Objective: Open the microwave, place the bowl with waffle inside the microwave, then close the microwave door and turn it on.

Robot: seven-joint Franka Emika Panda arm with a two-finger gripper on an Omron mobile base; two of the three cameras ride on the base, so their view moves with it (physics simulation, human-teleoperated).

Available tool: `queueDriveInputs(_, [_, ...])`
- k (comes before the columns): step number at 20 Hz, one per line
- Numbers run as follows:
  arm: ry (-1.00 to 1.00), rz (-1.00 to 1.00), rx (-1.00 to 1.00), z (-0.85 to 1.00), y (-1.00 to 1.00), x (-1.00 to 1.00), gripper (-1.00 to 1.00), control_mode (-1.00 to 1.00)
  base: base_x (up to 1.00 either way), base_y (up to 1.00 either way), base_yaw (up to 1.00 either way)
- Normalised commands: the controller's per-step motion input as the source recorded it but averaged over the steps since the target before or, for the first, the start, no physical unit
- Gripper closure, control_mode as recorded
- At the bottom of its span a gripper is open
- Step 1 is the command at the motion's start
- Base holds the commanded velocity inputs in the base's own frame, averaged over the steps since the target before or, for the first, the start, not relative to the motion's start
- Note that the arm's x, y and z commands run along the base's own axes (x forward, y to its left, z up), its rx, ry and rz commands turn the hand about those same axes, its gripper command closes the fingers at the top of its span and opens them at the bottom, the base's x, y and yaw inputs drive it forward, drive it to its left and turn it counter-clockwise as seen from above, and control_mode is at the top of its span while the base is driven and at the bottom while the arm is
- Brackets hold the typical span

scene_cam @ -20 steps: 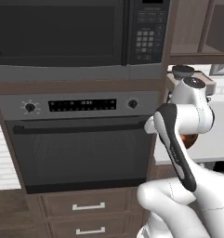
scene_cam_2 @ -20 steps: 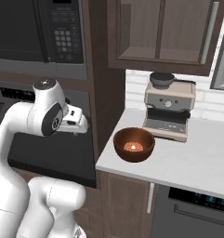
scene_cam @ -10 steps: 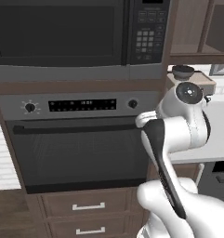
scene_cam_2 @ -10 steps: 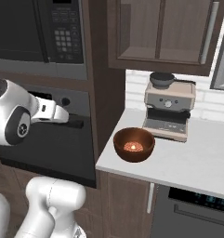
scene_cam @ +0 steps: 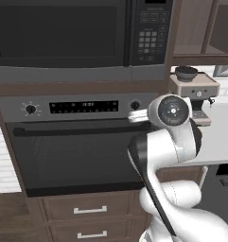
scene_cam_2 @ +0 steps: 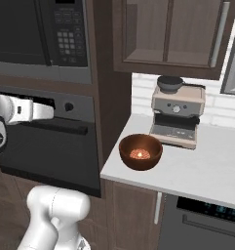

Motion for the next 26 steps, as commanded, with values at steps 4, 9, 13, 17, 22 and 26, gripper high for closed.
queueDriveInputs(4, [-0.42, -0.01, -0.05, 0.1, 0.15, 0.0, -1.0, -1.0, 0.0, 0.0, 0.0])
queueDriveInputs(9, [-0.49, 0.0, -0.03, 0.17, 0.21, 0.0, -1.0, -1.0, 0.0, 0.0, 0.0])
queueDriveInputs(13, [-0.39, 0.0, 0.0, 0.39, 0.1, 0.0, -1.0, -1.0, 0.0, 0.0, 0.0])
queueDriveInputs(17, [-0.29, 0.0, 0.0, 0.6, 0.04, 0.0, -1.0, -1.0, 0.0, 0.0, 0.0])
queueDriveInputs(22, [-0.16, 0.0, 0.01, 0.35, 0.02, 0.0, -1.0, -1.0, 0.0, 0.0, 0.0])
queueDriveInputs(26, [0.0, 0.0, 0.01, 0.46, 0.14, 0.0, -1.0, -1.0, 0.0, 0.0, 0.0])
